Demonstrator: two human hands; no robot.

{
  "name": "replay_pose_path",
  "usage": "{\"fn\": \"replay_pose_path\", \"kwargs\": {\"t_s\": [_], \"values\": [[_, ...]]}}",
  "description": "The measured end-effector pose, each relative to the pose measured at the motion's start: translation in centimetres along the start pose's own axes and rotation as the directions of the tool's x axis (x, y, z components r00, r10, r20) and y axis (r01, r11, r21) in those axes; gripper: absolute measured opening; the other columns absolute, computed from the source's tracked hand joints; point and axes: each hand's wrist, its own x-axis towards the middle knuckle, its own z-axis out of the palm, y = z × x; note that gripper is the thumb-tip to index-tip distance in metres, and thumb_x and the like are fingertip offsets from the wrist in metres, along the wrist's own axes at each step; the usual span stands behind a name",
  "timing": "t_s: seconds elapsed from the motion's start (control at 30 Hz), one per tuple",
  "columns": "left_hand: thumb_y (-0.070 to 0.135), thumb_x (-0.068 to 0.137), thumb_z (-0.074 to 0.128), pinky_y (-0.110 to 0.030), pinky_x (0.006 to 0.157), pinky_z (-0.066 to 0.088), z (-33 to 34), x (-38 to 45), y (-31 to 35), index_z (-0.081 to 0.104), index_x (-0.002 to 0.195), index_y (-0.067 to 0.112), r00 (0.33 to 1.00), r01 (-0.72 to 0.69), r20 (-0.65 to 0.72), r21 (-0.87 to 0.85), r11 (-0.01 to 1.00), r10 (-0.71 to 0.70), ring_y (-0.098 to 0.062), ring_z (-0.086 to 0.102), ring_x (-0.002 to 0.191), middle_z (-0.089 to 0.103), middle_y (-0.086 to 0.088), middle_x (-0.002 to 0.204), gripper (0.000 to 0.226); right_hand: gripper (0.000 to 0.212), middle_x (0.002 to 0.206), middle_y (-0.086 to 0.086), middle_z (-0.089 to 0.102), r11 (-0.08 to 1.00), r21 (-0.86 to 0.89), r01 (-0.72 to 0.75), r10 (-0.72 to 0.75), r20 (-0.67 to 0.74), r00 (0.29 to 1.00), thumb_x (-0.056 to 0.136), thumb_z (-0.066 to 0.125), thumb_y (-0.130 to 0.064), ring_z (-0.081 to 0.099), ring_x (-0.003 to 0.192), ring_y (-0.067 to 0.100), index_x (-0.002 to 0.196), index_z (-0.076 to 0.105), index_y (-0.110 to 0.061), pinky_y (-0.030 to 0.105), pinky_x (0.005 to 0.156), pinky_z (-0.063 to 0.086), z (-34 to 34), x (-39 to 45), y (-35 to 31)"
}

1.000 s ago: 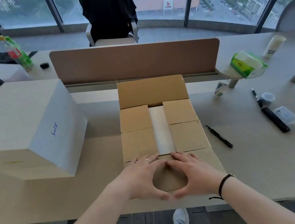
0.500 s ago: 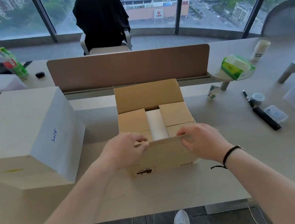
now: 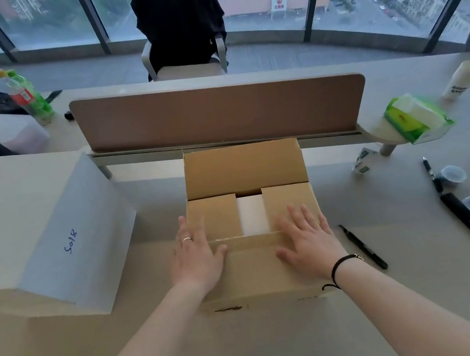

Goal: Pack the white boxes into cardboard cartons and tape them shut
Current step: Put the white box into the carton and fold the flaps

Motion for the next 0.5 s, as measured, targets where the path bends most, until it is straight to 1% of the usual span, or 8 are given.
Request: {"fn": "replay_pose_path", "kwargs": {"t_s": [0.07,0.13,0.27,0.33,0.4,0.5], "values": [[0.063,0.096,0.047,-0.048,0.122,0.023,0.9,0.9,-0.3,-0.002,0.162,0.026,0.997,0.07,0.047,-0.074,0.995,-0.067,-0.027,0.007,0.156,-0.013,-0.004,0.169,0.09,0.07,0.167,-0.007,-0.017,1.0,0.018,0.009,-0.009,0.02,1.0,0.099,0.029,-0.066,-0.023,0.152,0.016,0.159,0.0,-0.043,0.045,0.123,-0.015,0.8,0.8,0.8],[0.067,0.094,0.046,-0.048,0.122,0.023,1.5,1.7,-0.6,-0.005,0.161,0.024,0.993,0.109,0.069,-0.139,0.984,-0.1,-0.025,0.005,0.156,-0.014,0.0,0.169,0.095,0.069,0.167,-0.008,-0.018,0.999,0.02,0.033,-0.033,0.009,0.999,0.098,0.022,-0.069,-0.024,0.152,0.014,0.159,0.002,-0.042,0.042,0.123,-0.016,1.2,1.6,1.4],[0.068,0.091,0.053,-0.046,0.125,0.017,1.9,3.6,-0.4,-0.008,0.161,0.019,0.99,0.139,0.055,-0.212,0.967,-0.13,-0.025,0.002,0.156,-0.011,-0.002,0.17,0.105,0.067,0.166,-0.009,-0.021,0.995,-0.042,0.094,-0.096,-0.05,0.994,0.1,0.012,-0.069,-0.027,0.149,0.01,0.159,0.002,-0.041,0.039,0.121,-0.02,1.6,2.5,1.6],[0.066,0.088,0.06,-0.044,0.125,0.015,1.8,4.8,-0.2,-0.008,0.161,0.02,0.987,0.159,0.054,-0.278,0.947,-0.15,-0.026,0.004,0.156,-0.005,-0.003,0.17,0.11,0.064,0.164,-0.01,-0.023,0.993,-0.048,0.108,-0.112,-0.075,0.991,0.1,0.009,-0.068,-0.028,0.149,0.011,0.157,-0.004,-0.044,0.04,0.121,-0.02,1.9,2.5,1.6],[0.065,0.087,0.062,-0.044,0.125,0.017,1.4,6.1,0.2,-0.006,0.162,0.02,0.984,0.179,0.05,-0.357,0.917,-0.172,-0.025,0.009,0.155,0.005,-0.004,0.17,0.111,0.06,0.164,-0.011,-0.024,0.993,-0.03,0.116,-0.118,-0.087,0.989,0.1,0.009,-0.069,-0.029,0.149,0.012,0.154,-0.007,-0.048,0.041,0.121,-0.019,1.9,2.5,1.8],[0.059,0.091,0.062,-0.039,0.123,0.02,-0.2,8.1,1.4,0.0,0.162,0.016,0.975,0.216,0.063,-0.496,0.841,-0.213,-0.023,0.017,0.154,0.017,-0.004,0.168,0.104,0.058,0.163,-0.012,-0.024,0.992,-0.03,0.122,-0.124,-0.078,0.989,0.1,0.009,-0.069,-0.029,0.149,0.013,0.153,-0.006,-0.052,0.042,0.121,-0.018,2.1,2.8,1.9]]}}
